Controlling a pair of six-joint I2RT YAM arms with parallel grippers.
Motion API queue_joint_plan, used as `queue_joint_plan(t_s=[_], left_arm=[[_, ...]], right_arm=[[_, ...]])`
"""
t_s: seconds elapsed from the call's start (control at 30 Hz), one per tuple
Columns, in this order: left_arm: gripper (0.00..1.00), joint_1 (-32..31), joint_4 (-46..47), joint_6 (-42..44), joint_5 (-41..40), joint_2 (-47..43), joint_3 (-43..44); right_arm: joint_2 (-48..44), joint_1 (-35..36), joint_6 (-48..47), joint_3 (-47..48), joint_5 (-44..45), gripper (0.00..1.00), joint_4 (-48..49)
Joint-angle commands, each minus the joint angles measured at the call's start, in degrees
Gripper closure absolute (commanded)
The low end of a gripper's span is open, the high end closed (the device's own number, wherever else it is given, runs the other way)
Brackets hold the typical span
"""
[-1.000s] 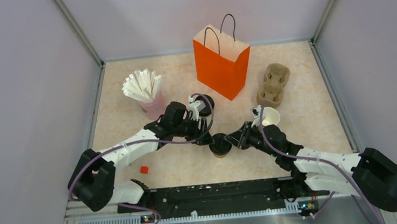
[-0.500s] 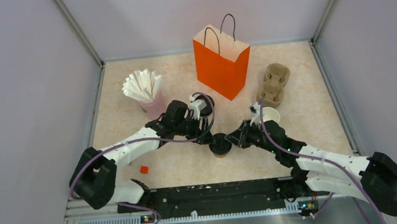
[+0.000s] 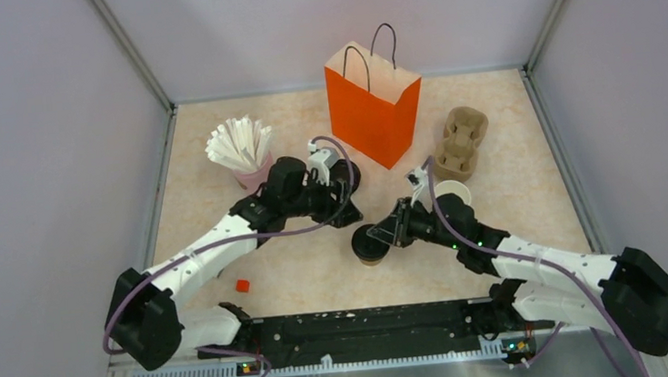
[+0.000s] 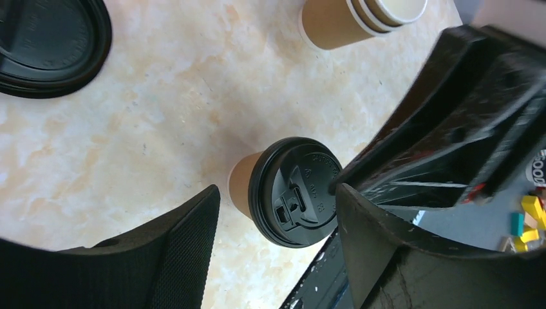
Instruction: Pack the takeout coffee
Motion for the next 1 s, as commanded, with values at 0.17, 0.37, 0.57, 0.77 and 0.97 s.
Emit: queue_joint_plan(t_s=[0.17,0.37,0.57,0.77,0.97], left_arm=[[0.21,0.0,3.7,2.2,-4.6,-11.2,-4.2],[0.01,0.0,1.0,4.2,-7.0,-15.1,-4.8],[0.01,0.0,-1.8,6.4,-9.2,-17.4,-4.7],[0.01,0.0,-3.6,6.7,-15.3,-19.4,-4.1],[0.01,0.1,-7.1,9.3,-19.1,-23.5,-3.8]], right_arm=[[6.5,-0.5,1.6,-0.1,-2.7,0.85,6.0],[6.6,-0.5,2.3,-3.2,0.4,0.85,4.2],[6.2,-0.5,2.6,-4.2,1.8,0.85,3.7],[2.9,-0.5,1.9,3.0,1.1,0.77,-2.6],[-2.6,-0.5,-4.1,13.4,11.8,0.60,-15.3]])
